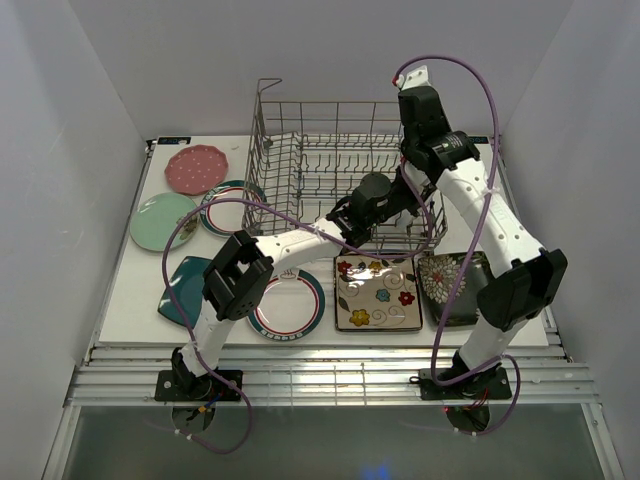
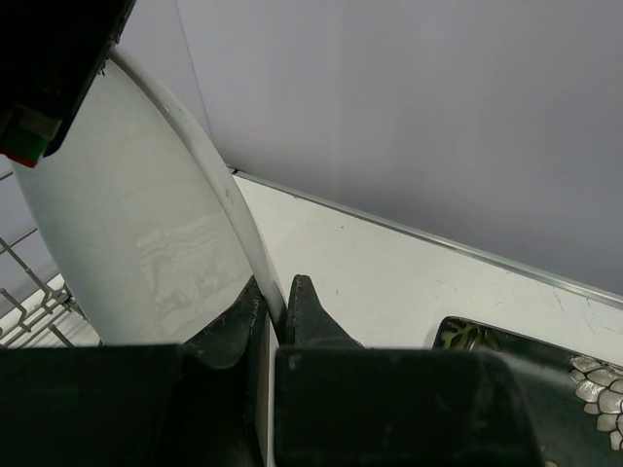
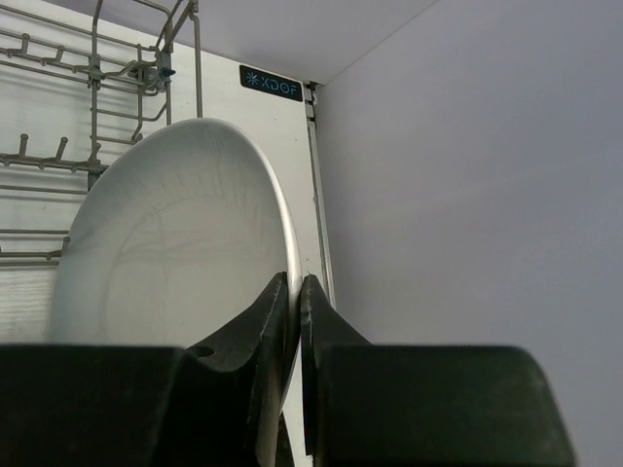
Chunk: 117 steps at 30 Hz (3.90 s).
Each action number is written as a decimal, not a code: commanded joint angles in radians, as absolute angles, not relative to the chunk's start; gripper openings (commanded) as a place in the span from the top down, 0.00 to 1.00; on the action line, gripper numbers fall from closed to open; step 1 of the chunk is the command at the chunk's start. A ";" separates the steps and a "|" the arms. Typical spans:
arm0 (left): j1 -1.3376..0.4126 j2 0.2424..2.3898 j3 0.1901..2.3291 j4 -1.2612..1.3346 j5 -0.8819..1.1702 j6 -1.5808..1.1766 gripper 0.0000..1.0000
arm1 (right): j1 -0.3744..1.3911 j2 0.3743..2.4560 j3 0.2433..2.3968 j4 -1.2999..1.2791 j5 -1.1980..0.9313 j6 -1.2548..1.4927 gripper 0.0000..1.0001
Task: Load the plates into the dish rack
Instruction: Insert the plate into the dish rack.
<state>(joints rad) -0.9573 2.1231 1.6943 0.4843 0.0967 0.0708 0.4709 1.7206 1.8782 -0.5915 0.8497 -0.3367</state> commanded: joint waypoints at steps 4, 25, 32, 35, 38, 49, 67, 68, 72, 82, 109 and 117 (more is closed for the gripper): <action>-1.014 2.046 1.740 0.383 0.423 -0.083 0.93 | 0.488 1.715 1.763 -0.287 0.709 -0.364 0.92; -1.019 2.083 1.781 0.353 0.440 -0.068 0.37 | 0.456 1.615 1.612 -0.230 0.742 -0.301 0.83; -1.022 2.066 1.772 0.350 0.434 -0.057 0.20 | 0.456 1.615 1.618 -0.235 0.759 -0.298 0.73; -1.023 2.060 1.763 0.350 0.430 -0.049 0.18 | 0.456 1.614 1.626 -0.242 0.762 -0.298 0.71; -1.023 2.054 1.756 0.350 0.425 -0.046 0.17 | 0.456 1.614 1.629 -0.248 0.769 -0.295 0.69; -1.023 2.037 1.749 0.351 0.394 -0.037 0.02 | 0.456 1.603 1.654 -0.264 0.765 -0.295 0.42; -1.023 1.982 1.718 0.351 0.365 -0.012 0.02 | 0.456 1.589 1.700 -0.272 0.746 -0.288 0.08; -1.023 1.977 1.715 0.353 0.362 -0.009 0.02 | 0.456 1.583 1.701 -0.272 0.739 -0.284 0.10; -1.023 1.967 1.703 0.350 0.338 -0.006 0.02 | 0.456 1.577 1.710 -0.272 0.726 -0.273 0.10; -1.025 1.980 1.698 0.351 0.256 0.063 0.02 | 0.453 1.603 1.717 -0.296 0.723 -0.258 0.10; -1.009 2.020 1.756 0.351 0.225 0.095 0.02 | 0.408 1.500 1.732 -0.213 0.563 -0.186 0.10; -1.005 2.025 1.750 0.353 0.229 0.089 0.02 | 0.390 1.440 1.775 -0.138 0.545 -0.098 0.10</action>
